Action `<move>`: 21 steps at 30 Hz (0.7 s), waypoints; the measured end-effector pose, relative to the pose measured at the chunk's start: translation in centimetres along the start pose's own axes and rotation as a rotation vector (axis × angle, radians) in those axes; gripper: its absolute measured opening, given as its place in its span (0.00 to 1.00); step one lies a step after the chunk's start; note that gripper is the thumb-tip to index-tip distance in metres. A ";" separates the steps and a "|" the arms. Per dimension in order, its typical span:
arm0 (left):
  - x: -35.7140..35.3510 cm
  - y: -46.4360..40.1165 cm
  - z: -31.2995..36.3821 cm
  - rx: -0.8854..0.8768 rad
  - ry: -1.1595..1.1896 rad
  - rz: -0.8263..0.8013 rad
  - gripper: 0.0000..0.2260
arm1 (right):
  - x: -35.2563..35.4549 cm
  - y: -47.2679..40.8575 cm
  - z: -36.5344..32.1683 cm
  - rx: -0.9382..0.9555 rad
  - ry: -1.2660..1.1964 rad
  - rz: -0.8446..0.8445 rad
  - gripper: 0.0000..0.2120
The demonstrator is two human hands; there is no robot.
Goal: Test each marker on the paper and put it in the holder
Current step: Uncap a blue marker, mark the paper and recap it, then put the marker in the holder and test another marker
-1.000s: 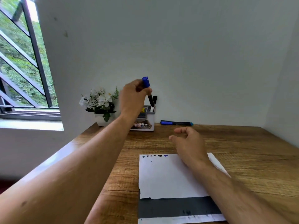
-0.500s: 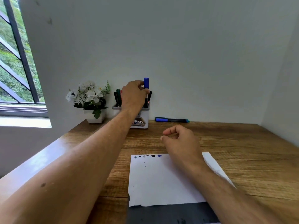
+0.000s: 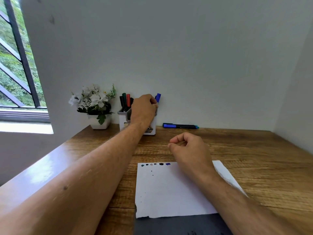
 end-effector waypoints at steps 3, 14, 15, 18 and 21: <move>0.0 -0.1 -0.2 0.003 -0.030 -0.028 0.07 | -0.1 0.0 -0.1 0.001 0.005 -0.003 0.05; -2.2 2.1 5.0 -0.376 -0.098 -0.298 0.12 | 0.0 0.4 -0.6 0.028 0.096 0.001 0.06; -3.5 2.3 5.1 -0.361 -0.160 -0.397 0.14 | 0.0 0.5 -0.6 0.037 0.121 -0.008 0.06; -6.8 2.8 4.6 -0.348 -0.387 -0.561 0.19 | 0.1 0.5 -0.7 0.059 0.182 -0.022 0.05; -8.2 2.4 3.6 -0.317 -0.525 -0.605 0.17 | 0.3 0.4 -0.6 0.040 0.206 -0.020 0.05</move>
Point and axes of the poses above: each hand's wrist, its own y-axis away from the middle knuckle, its own x-axis out of the back of the hand, z = x × y, the point moved 3 cm from there along -y, towards the middle knuckle
